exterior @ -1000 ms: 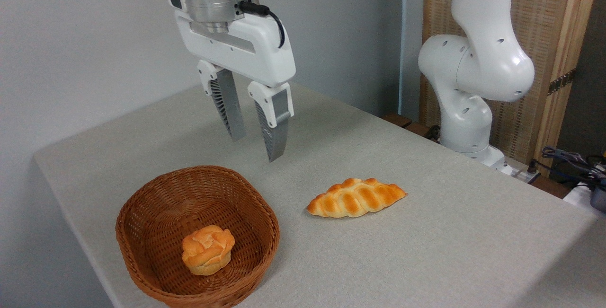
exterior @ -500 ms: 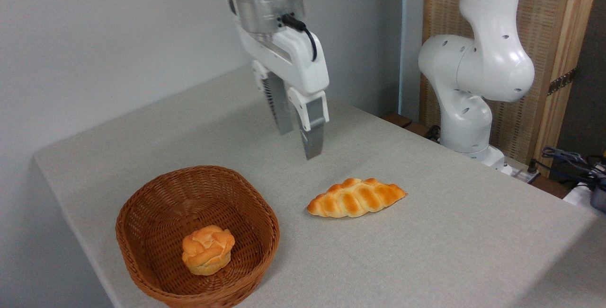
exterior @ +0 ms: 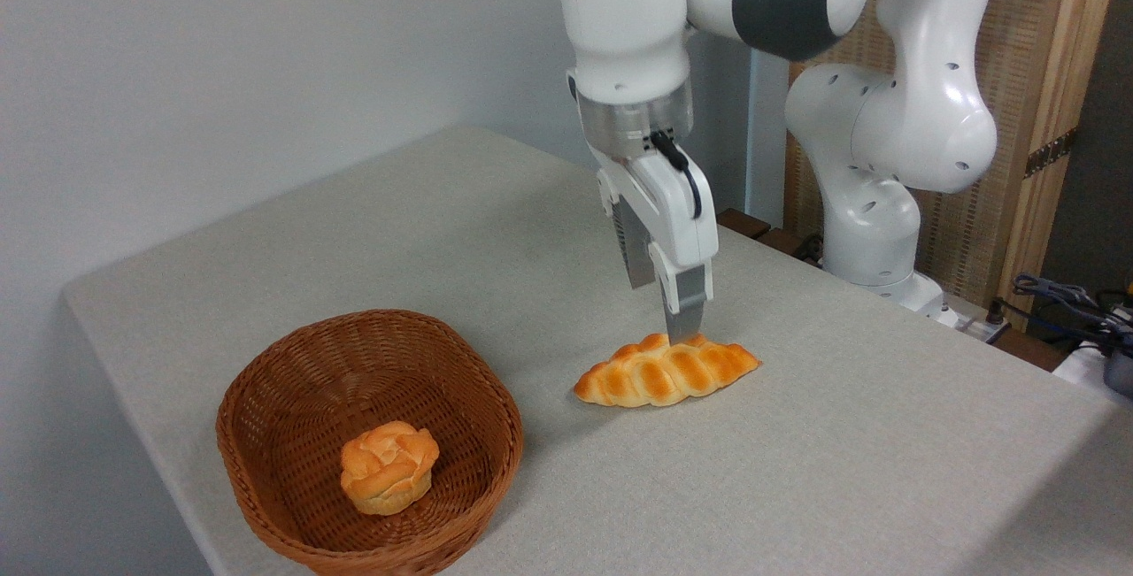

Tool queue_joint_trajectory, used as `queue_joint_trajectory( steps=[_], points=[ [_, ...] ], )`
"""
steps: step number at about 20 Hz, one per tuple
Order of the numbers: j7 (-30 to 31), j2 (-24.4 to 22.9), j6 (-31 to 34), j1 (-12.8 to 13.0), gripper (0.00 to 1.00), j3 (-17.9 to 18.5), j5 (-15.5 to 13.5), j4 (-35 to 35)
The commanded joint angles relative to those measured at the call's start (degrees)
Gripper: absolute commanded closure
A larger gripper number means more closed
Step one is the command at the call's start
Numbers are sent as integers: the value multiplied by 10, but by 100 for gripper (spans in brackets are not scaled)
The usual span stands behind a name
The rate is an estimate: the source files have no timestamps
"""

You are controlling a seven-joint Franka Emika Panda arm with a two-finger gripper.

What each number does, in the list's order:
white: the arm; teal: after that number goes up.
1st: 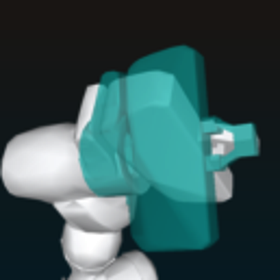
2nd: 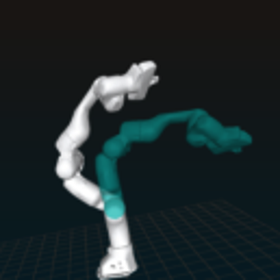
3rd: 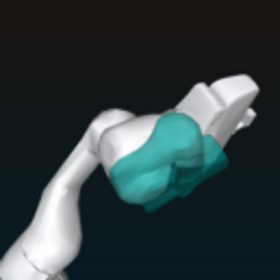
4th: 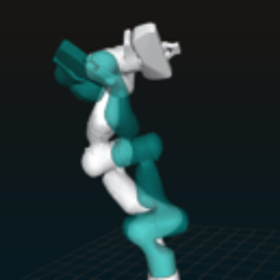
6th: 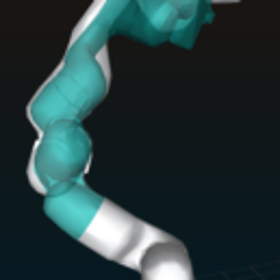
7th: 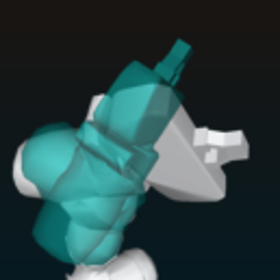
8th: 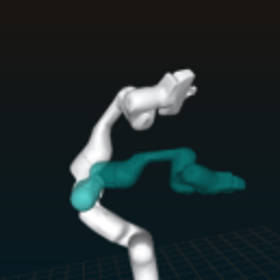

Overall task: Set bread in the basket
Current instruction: 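Lower the gripper onto the braided roll's middle and close it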

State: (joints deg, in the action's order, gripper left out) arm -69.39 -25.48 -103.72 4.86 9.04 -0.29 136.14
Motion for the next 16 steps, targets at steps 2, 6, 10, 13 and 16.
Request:
queue_joint_trajectory(
  steps=[2,6,10,13,16],
  points=[
    [-43,-8,-15,25,0,21,45,27],
    [-53,-5,-15,25,0,24,58,39],
    [-51,-5,-47,26,0,24,58,73],
    [-51,-5,-67,28,0,24,58,86],
    [-51,-5,-89,29,0,24,58,100]
  ],
)
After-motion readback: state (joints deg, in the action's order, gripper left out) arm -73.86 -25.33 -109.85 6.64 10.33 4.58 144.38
